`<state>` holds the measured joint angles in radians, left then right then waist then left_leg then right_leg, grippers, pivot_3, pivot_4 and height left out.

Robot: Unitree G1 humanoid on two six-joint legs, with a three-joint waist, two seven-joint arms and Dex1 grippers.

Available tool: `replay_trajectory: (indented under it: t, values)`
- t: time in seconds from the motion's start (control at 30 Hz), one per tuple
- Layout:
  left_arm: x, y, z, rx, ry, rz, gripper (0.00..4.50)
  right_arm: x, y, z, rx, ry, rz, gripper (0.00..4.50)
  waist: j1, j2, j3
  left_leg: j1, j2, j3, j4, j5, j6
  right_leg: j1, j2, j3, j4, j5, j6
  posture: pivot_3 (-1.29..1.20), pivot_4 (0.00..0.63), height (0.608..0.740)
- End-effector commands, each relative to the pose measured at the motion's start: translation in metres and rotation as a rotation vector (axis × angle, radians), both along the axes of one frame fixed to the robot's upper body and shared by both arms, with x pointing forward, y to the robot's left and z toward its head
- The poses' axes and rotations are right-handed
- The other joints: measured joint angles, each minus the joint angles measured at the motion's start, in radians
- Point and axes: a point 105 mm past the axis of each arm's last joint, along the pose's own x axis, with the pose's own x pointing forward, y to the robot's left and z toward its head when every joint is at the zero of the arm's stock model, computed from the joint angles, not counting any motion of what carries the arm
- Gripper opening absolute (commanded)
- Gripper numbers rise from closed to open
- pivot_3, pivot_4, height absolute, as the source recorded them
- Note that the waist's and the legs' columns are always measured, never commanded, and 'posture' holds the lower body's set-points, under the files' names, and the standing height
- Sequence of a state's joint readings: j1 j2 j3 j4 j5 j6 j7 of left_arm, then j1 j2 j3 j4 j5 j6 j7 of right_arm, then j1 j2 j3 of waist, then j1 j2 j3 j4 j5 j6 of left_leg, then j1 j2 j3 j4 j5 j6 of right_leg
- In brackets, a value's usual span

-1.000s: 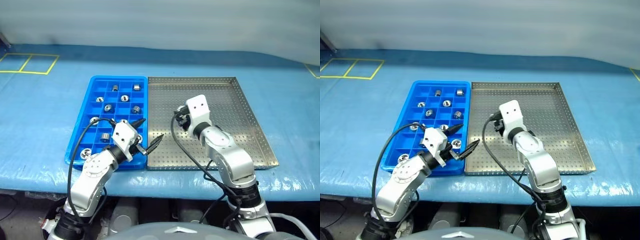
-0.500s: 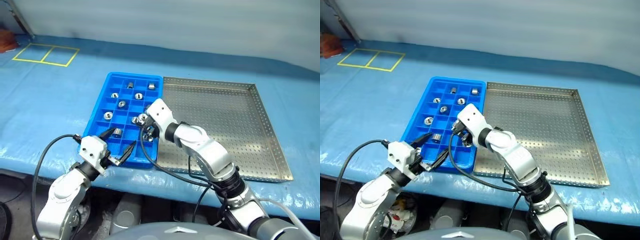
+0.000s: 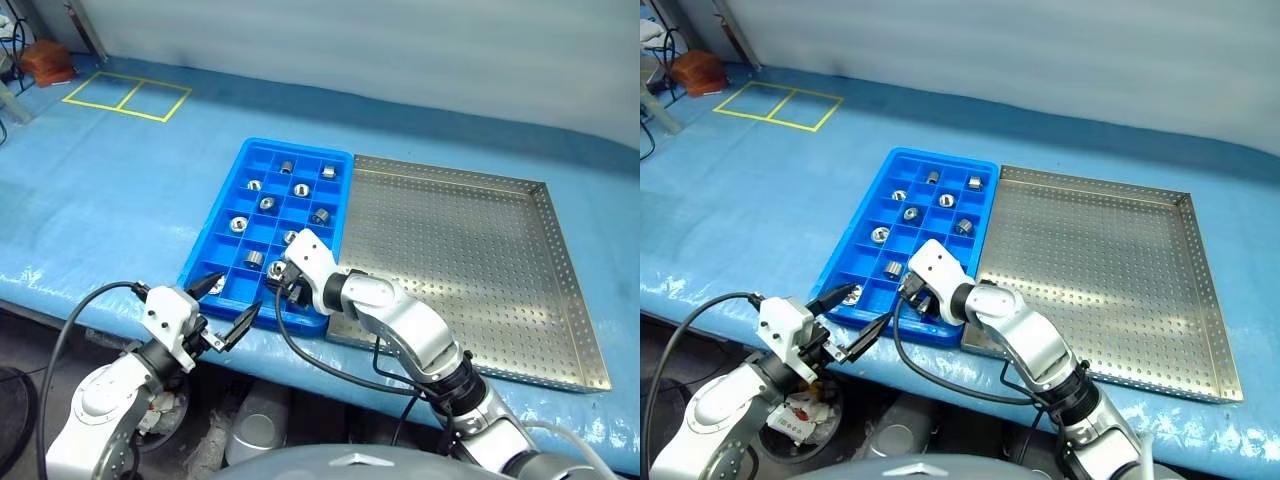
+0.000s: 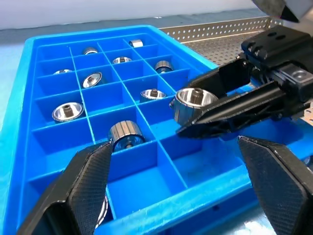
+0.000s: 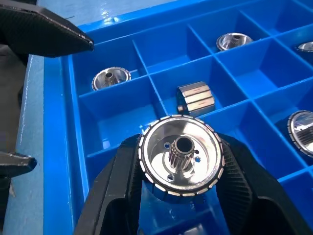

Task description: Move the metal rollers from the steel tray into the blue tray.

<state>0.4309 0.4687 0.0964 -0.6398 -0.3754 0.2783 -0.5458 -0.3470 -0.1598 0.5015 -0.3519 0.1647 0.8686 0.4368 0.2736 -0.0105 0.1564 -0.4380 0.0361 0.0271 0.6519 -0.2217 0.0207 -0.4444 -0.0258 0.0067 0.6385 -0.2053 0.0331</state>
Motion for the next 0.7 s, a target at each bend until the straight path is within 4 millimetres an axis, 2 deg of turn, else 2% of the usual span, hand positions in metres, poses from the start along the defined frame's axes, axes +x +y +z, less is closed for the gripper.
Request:
replay_trajectory:
  t: [0.03,0.1,0.27,0.37,0.57,0.7]
  values:
    - [-0.002,-0.006,0.015,-0.009,-0.050,-0.031,4.50,-0.012,0.004,0.011,0.029,-0.013,0.042,1.72,0.009,0.000,0.000,0.000,0.000,0.000,0.000,0.000,0.000,0.000,0.000,0.000,0.000,0.000,0.000,0.49,0.150,0.740]
    - [-0.002,-0.008,0.015,-0.012,-0.046,-0.044,4.50,-0.014,0.003,0.010,0.031,0.000,0.041,1.72,0.019,0.000,0.000,0.000,0.000,0.000,0.000,0.000,-0.001,-0.001,0.000,0.000,0.000,0.000,0.000,0.48,0.150,0.740]
    - [0.001,-0.013,0.015,-0.016,-0.038,-0.078,4.50,-0.012,-0.004,0.011,0.022,0.000,0.008,3.43,0.032,0.000,0.000,0.001,0.000,0.000,0.000,-0.001,-0.002,-0.001,0.000,-0.001,-0.001,0.000,0.000,0.44,0.150,0.740]
    - [0.003,-0.016,0.015,-0.023,-0.039,-0.094,4.50,-0.011,-0.010,0.020,0.036,-0.032,-0.002,4.41,0.032,0.000,0.000,0.000,0.000,0.000,0.000,-0.002,-0.002,-0.001,0.000,-0.002,-0.003,0.000,0.000,0.42,0.150,0.740]
    - [0.012,-0.025,0.017,-0.023,-0.041,-0.166,4.50,-0.005,-0.033,0.035,0.061,-0.092,-0.085,4.46,0.025,0.000,-0.001,-0.003,-0.002,-0.001,0.001,-0.002,-0.002,0.001,0.003,-0.003,-0.003,0.000,0.000,0.35,0.150,0.740]
    - [0.017,-0.028,0.019,-0.022,-0.042,-0.193,4.50,-0.002,-0.051,0.036,0.040,-0.118,-0.161,4.46,0.006,0.000,-0.001,-0.003,-0.002,-0.001,0.002,-0.002,-0.002,0.002,0.002,-0.003,-0.003,0.000,0.000,0.31,0.150,0.740]
